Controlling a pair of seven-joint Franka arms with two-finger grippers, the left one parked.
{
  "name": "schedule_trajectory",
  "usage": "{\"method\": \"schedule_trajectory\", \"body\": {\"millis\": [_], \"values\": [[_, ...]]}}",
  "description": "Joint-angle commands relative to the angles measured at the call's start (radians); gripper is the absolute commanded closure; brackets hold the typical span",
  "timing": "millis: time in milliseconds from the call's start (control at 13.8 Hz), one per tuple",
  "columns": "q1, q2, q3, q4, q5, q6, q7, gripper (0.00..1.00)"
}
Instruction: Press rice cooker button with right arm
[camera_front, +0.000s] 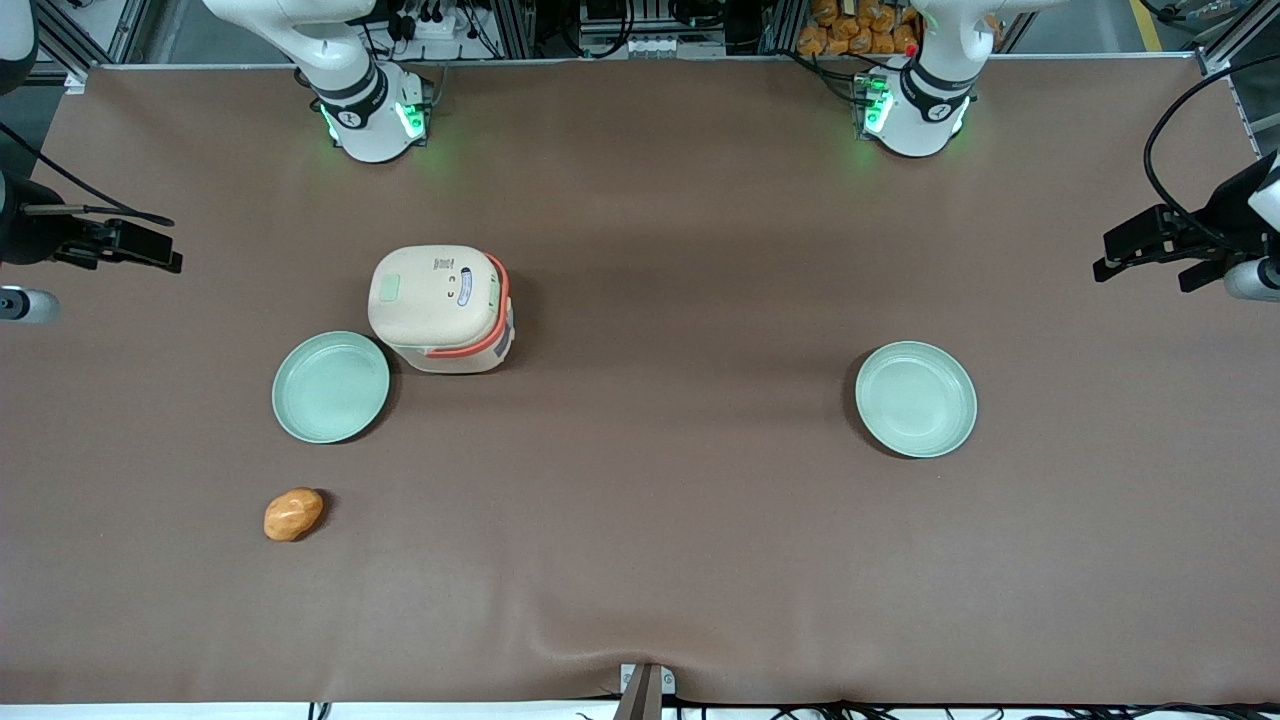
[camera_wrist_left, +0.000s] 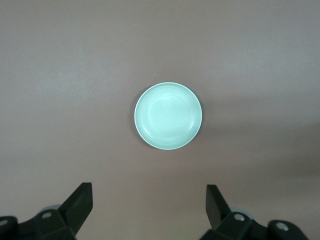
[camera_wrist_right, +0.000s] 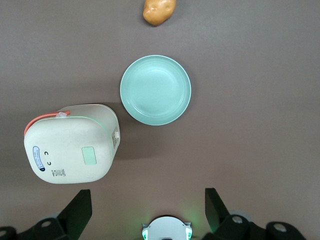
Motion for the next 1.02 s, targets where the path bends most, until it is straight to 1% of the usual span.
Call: {"method": "schedule_trajectory", "body": {"millis": [0, 145, 218, 364, 436, 655, 945], "values": [[0.027, -0.004, 0.001, -0.001, 0.014, -0.004, 0.012, 0.0], [0.046, 0.0, 0.001, -0.004, 0.025, 0.005, 0.012, 0.0], [0.05, 0.005, 0.003, -0.01, 0.045, 0.004, 0.012, 0.0], [0.074, 0.017, 0.003, -0.037, 0.123, 0.007, 0.012, 0.0], [0.086, 0.034, 0.003, -0.04, 0.135, 0.008, -0.002, 0.0], [0.157, 0.071, 0.003, -0.06, 0.129, 0.053, 0.009, 0.0], [0.18, 0.103, 0.003, -0.138, 0.128, 0.121, 0.009, 0.0]]}}
